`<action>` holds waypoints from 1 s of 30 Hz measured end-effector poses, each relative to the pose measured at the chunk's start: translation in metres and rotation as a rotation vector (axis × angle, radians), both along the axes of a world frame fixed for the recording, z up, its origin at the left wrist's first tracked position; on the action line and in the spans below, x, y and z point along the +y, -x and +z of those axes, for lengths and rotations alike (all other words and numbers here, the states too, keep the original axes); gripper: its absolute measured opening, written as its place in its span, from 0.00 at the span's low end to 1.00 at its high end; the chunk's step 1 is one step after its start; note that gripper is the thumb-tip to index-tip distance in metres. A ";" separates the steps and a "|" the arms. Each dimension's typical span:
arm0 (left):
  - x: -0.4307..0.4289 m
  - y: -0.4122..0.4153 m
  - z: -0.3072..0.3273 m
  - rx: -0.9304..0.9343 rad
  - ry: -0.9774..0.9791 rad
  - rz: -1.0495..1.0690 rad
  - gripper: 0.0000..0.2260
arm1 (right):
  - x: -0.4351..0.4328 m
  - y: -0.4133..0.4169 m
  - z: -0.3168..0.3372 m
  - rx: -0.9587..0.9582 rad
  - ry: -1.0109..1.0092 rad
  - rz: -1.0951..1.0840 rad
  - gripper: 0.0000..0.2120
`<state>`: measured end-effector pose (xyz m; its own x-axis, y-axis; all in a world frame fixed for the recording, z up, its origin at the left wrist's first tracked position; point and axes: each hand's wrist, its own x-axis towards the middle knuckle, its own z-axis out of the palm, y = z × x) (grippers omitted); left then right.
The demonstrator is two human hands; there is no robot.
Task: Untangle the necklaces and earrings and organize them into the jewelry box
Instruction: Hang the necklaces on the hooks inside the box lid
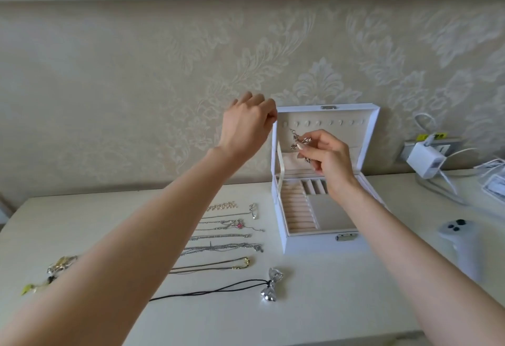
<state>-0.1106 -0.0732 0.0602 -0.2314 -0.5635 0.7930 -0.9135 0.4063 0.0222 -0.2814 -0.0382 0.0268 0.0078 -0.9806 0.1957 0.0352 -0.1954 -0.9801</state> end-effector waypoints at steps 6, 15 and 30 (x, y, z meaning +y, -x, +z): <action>0.011 0.054 0.002 0.366 -0.334 -0.029 0.05 | 0.006 0.022 -0.007 0.004 -0.014 -0.008 0.06; 0.016 0.074 -0.040 1.167 -1.103 -0.612 0.05 | 0.015 0.052 -0.037 0.254 -0.212 0.092 0.04; 0.012 0.071 -0.073 0.984 -1.072 -0.610 0.06 | -0.008 0.062 -0.046 0.191 -0.091 0.172 0.19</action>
